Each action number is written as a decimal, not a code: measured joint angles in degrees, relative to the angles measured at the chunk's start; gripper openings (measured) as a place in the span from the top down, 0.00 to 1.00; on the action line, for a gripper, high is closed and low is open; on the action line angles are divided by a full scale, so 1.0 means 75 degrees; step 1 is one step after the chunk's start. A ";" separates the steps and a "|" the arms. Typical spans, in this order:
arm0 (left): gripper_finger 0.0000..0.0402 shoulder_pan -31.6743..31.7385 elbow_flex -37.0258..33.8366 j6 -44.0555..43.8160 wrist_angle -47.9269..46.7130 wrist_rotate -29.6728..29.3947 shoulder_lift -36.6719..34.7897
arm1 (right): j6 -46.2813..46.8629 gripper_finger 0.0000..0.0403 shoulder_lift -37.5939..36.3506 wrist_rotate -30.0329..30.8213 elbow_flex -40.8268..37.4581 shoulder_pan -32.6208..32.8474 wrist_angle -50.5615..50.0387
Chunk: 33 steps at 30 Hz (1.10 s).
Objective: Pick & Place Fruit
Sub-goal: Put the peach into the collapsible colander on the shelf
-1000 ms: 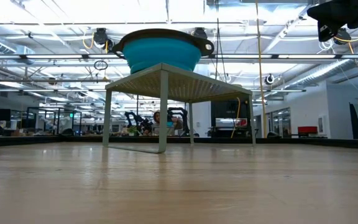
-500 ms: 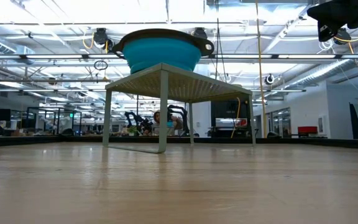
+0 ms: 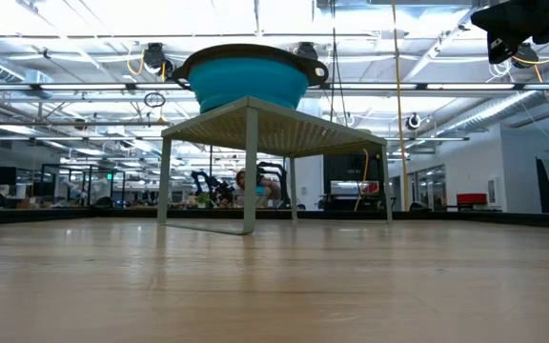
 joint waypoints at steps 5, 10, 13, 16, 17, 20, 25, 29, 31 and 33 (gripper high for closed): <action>0.73 0.0045 0.0000 0.0002 -0.0003 -0.0003 0.0000 | 0.0000 1.00 0.0002 0.0000 0.0000 0.0001 0.0000; 0.73 0.0038 0.0000 -0.0748 0.0000 0.0000 0.0000 | 0.0000 1.00 0.0001 0.0000 0.0000 -0.0001 0.0000; 0.73 0.0123 0.0000 -0.2059 -0.0020 0.0003 -0.0033 | 0.0000 1.00 0.0002 0.0000 0.0000 0.0001 0.0000; 0.73 0.0277 0.0003 -0.3605 -0.0083 0.0005 -0.0149 | 0.0000 1.00 0.0002 0.0000 0.0000 0.0000 -0.0003; 0.73 0.0355 0.0003 -0.4093 -0.0143 0.0009 -0.0198 | 0.0000 1.00 -0.0001 0.0000 0.0000 -0.0001 -0.0003; 0.73 0.0554 0.0003 -0.5400 -0.0321 0.0009 -0.0427 | -0.0008 1.00 0.0002 0.0000 0.0000 0.0001 -0.0009; 0.73 0.0929 0.0003 -0.6662 -0.0465 0.0020 -0.0865 | -0.0058 1.00 0.0001 0.0003 0.0003 0.0001 -0.0006; 0.73 0.1345 0.0003 -0.7375 -0.0544 0.0030 -0.1275 | -0.0061 0.99 0.0002 0.0003 0.0003 0.0001 -0.0006; 0.73 0.1612 0.0003 -0.7558 -0.0545 0.0116 -0.1473 | -0.0061 0.99 0.0002 0.0003 0.0003 -0.0002 -0.0006; 0.73 0.1929 0.0003 -0.7616 -0.0545 0.0395 -0.1641 | -0.0061 0.99 0.0001 0.0000 0.0003 0.0001 -0.0006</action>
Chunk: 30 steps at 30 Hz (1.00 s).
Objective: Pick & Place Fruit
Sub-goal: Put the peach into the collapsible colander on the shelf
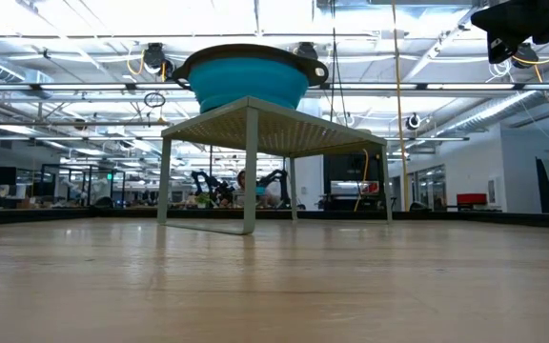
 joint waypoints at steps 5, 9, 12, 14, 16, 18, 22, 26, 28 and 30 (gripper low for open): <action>0.73 0.0909 0.0003 -0.0051 -0.0035 0.1114 -0.0287 | 0.0000 0.99 -0.0002 0.0003 0.0000 0.0000 0.0000; 0.73 0.1678 0.0003 -0.0052 -0.0120 0.2195 -0.0288 | 0.0000 0.99 0.0000 0.0003 0.0000 -0.0002 0.0000; 0.73 0.2214 0.0003 -0.0050 -0.0192 0.2957 -0.0235 | 0.0001 0.99 0.0001 0.0003 0.0000 -0.0001 0.0000; 0.73 0.2517 0.0002 -0.0052 -0.0353 0.3285 -0.0188 | 0.0003 0.99 0.0001 0.0005 0.0000 0.0000 0.0000; 0.73 0.2785 0.0000 -0.0050 -0.0530 0.3445 -0.0142 | 0.0003 0.99 -0.0002 0.0006 0.0000 -0.0001 0.0000; 0.73 0.3010 0.0000 -0.0047 -0.0816 0.3481 -0.0142 | 0.0003 0.99 0.0001 0.0006 0.0000 -0.0003 0.0000; 0.73 0.3359 0.0000 0.0022 -0.1254 0.3493 -0.0145 | 0.0003 0.99 -0.0001 0.0008 0.0000 -0.0001 0.0000; 0.73 0.3540 0.0000 0.0268 -0.1285 0.3493 -0.0078 | 0.0003 0.99 0.0000 0.0009 0.0000 -0.0002 0.0000; 0.73 0.3604 -0.0006 0.0365 -0.1302 0.3599 0.0014 | 0.0003 0.99 0.0001 0.0009 0.0000 0.0000 0.0000; 0.73 0.3625 -0.0006 0.0402 -0.1243 0.3722 0.0197 | 0.0003 0.99 -0.0002 0.0009 0.0000 0.0000 0.0005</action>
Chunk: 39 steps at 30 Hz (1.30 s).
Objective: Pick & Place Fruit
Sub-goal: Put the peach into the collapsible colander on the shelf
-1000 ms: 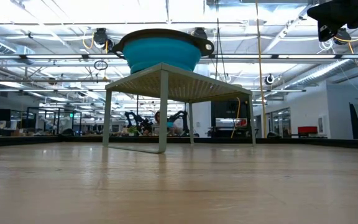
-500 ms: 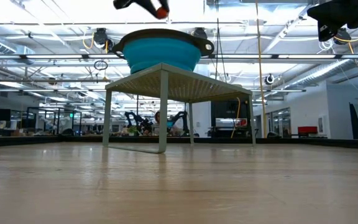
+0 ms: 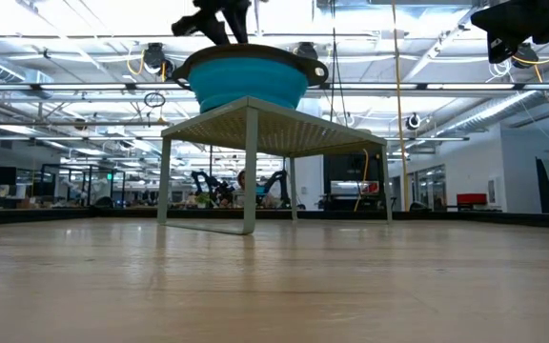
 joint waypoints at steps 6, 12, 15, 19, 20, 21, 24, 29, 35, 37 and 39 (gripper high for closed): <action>0.73 0.0043 -0.0009 -0.0040 0.0004 0.0158 0.0518 | 0.0029 0.99 0.0003 0.0006 0.0000 -0.0003 0.0001; 0.73 0.0080 -0.0009 -0.0220 -0.0032 0.0186 0.0800 | 0.0026 0.99 0.0003 0.0006 0.0000 -0.0003 0.0001; 0.73 0.0094 -0.0009 -0.0205 -0.0095 0.0319 0.0910 | 0.0026 0.99 0.0003 0.0003 0.0000 -0.0003 0.0001; 0.73 0.0098 -0.0015 -0.0220 -0.0217 0.0380 0.0988 | 0.0026 0.99 0.0003 0.0003 0.0000 -0.0003 0.0001; 0.73 0.0109 -0.0015 -0.0252 -0.0264 0.0381 0.1006 | 0.0026 0.99 0.0003 0.0003 0.0000 -0.0003 0.0001; 0.73 0.0122 -0.0017 -0.0253 -0.0302 0.0385 0.1021 | 0.0026 0.99 0.0003 0.0003 0.0000 -0.0003 0.0001; 0.73 0.0118 -0.0012 -0.0250 -0.0229 0.0386 0.1092 | 0.0018 0.99 0.0003 0.0003 0.0000 -0.0003 0.0001; 0.73 0.0118 -0.0015 -0.0247 -0.0216 0.0466 0.1124 | 0.0006 0.99 0.0003 0.0003 0.0000 -0.0003 0.0001; 0.73 0.0118 -0.0015 -0.0207 -0.0229 0.0296 0.1130 | 0.0003 0.99 0.0003 0.0003 0.0000 -0.0003 0.0001; 0.73 0.0121 -0.0015 -0.0176 -0.0229 0.0289 0.1130 | 0.0003 0.99 0.0003 0.0003 0.0000 -0.0003 0.0001; 0.72 0.0121 -0.0015 -0.0130 -0.0229 0.0289 0.1132 | 0.0003 0.99 0.0003 0.0003 0.0000 -0.0003 0.0001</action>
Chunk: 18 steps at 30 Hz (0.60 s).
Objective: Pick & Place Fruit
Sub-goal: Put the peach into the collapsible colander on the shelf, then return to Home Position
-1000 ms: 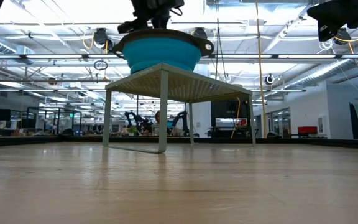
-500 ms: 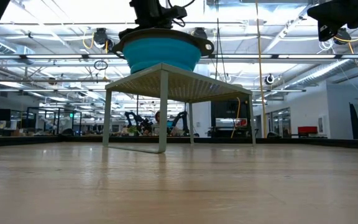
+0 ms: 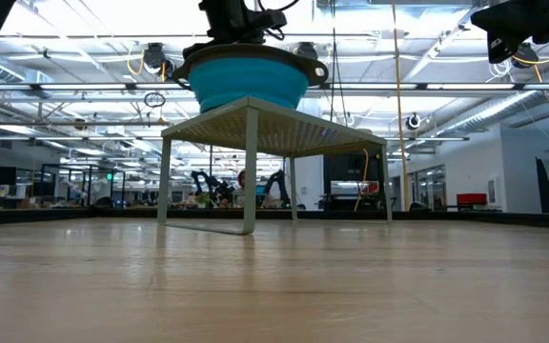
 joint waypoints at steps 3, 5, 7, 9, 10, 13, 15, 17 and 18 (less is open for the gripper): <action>0.67 -0.0003 0.0000 0.0251 -0.0003 -0.0003 -0.0002 | 0.0000 0.99 0.0000 0.0000 0.0000 0.0000 0.0000; 0.62 -0.0003 0.0000 0.0408 -0.0003 -0.0018 -0.0002 | 0.0000 0.99 0.0000 0.0000 0.0000 0.0000 0.0000; 0.56 -0.0003 0.0000 0.0490 -0.0003 -0.0092 -0.0002 | 0.0000 0.99 0.0000 0.0000 0.0000 0.0000 0.0000; 0.51 -0.0003 0.0000 0.0544 -0.0006 -0.0140 -0.0002 | 0.0000 0.99 0.0000 0.0000 0.0000 0.0000 0.0000; 0.48 -0.0003 0.0000 0.0546 -0.0016 -0.0140 -0.0004 | 0.0000 0.99 0.0000 0.0000 0.0000 0.0000 0.0000; 0.42 -0.0003 0.0011 0.0562 -0.0052 -0.0045 -0.0062 | 0.0017 0.99 0.0000 0.0000 0.0000 0.0000 0.0000; 0.39 0.0029 0.0029 0.0628 -0.0052 0.0124 -0.0158 | 0.0023 0.99 0.0000 0.0000 0.0000 0.0000 0.0000; 0.37 0.0050 0.0073 0.0687 -0.0020 0.0290 -0.0295 | 0.0023 0.99 0.0000 0.0000 0.0000 0.0000 0.0000; 0.36 0.0050 0.0110 0.0682 -0.0017 0.0368 -0.0355 | 0.0023 0.99 0.0002 0.0000 0.0000 0.0000 0.0000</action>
